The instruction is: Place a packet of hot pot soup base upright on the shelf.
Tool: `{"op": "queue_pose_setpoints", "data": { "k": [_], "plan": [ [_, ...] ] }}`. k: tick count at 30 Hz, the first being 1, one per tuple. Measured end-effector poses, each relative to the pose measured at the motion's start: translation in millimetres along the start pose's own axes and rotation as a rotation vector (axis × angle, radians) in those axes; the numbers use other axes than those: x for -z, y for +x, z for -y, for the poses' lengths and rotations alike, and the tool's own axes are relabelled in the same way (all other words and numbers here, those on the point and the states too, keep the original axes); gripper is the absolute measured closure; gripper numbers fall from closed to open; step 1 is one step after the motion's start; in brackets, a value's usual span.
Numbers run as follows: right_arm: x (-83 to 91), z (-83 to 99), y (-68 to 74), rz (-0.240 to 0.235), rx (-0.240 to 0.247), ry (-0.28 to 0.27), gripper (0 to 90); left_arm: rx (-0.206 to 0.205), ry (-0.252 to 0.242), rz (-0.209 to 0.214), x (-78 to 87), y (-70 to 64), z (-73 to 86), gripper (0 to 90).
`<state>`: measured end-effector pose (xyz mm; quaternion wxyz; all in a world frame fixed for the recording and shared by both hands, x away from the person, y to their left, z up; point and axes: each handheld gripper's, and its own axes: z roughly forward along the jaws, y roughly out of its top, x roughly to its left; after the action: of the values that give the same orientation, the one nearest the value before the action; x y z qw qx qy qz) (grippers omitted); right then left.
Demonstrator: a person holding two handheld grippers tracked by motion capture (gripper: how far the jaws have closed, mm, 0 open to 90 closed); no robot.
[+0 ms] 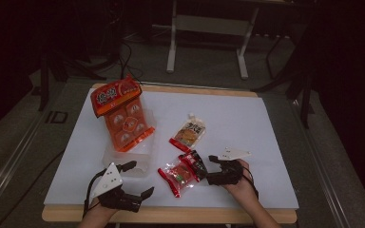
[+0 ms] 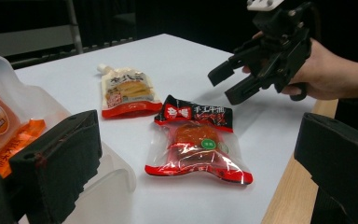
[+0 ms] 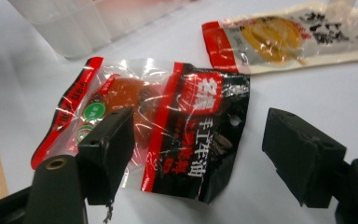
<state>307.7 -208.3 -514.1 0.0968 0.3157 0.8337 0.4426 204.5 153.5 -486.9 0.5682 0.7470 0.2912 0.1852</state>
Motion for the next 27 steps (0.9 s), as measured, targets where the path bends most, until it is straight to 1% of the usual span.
{"op": "queue_pose_setpoints", "data": {
  "k": [1,4,5,6,8,10,11,13,15,16,19,20,22,24,26,27],
  "plan": [
    [-1.4,1.3,-0.5,0.001,-0.002,0.002,27.9,-0.005,0.005,-0.002,-0.2,-0.2,0.3,1.2],
    [-5.8,4.4,-2.1,-0.002,-0.015,0.020,27.9,-0.008,0.008,-0.001,-1.1,-0.5,0.7,1.2],
    [-7.7,5.2,-2.5,0.000,-0.013,0.028,27.9,-0.012,0.007,-0.003,-1.3,-0.7,0.7,1.2],
    [-10.0,6.2,-3.1,0.007,-0.015,0.037,27.9,-0.010,0.007,-0.001,-1.2,-0.6,0.7,1.2],
    [-12.9,7.1,-4.2,0.003,-0.023,0.047,27.8,-0.009,0.005,-0.003,-0.7,-0.2,0.6,1.1],
    [-16.6,8.2,-4.0,0.007,-0.020,0.063,27.9,-0.006,0.005,-0.005,-0.5,0.3,0.7,1.2],
    [-18.5,8.9,-3.5,0.012,-0.019,0.071,27.9,-0.005,0.006,-0.007,-0.4,0.6,1.0,1.2],
    [-23.9,10.8,-2.4,0.040,-0.003,0.103,27.9,-0.001,0.006,-0.006,-0.7,0.7,1.7,1.2],
    [-26.8,12.5,0.0,0.051,0.009,0.114,28.1,-0.005,0.013,-0.007,-1.2,0.5,2.5,1.2],
    [-27.3,11.9,1.4,0.059,0.020,0.117,29.4,-0.004,0.013,-0.006,-1.5,0.5,2.9,1.2],
    [-28.7,11.5,6.4,0.063,0.045,0.119,38.0,0.003,0.012,-0.005,-2.6,0.9,3.2,1.1],
    [-28.8,11.7,7.3,0.063,0.049,0.118,39.0,0.005,0.011,-0.004,-2.8,0.8,3.1,1.2],
    [-28.5,11.5,6.8,0.055,0.034,0.121,40.8,0.008,0.012,-0.002,-3.1,0.5,3.1,1.2],
    [-28.0,11.0,7.0,0.048,0.032,0.124,45.8,0.008,0.013,-0.002,-3.4,0.2,3.4,1.2],
    [-27.4,10.3,8.3,0.046,0.034,0.128,52.8,0.004,0.017,-0.003,-3.5,0.0,3.6,1.1],
    [-26.9,9.6,8.7,0.035,0.029,0.132,57.6,0.005,0.018,-0.002,-3.5,0.0,3.6,1.2]
  ]
}}
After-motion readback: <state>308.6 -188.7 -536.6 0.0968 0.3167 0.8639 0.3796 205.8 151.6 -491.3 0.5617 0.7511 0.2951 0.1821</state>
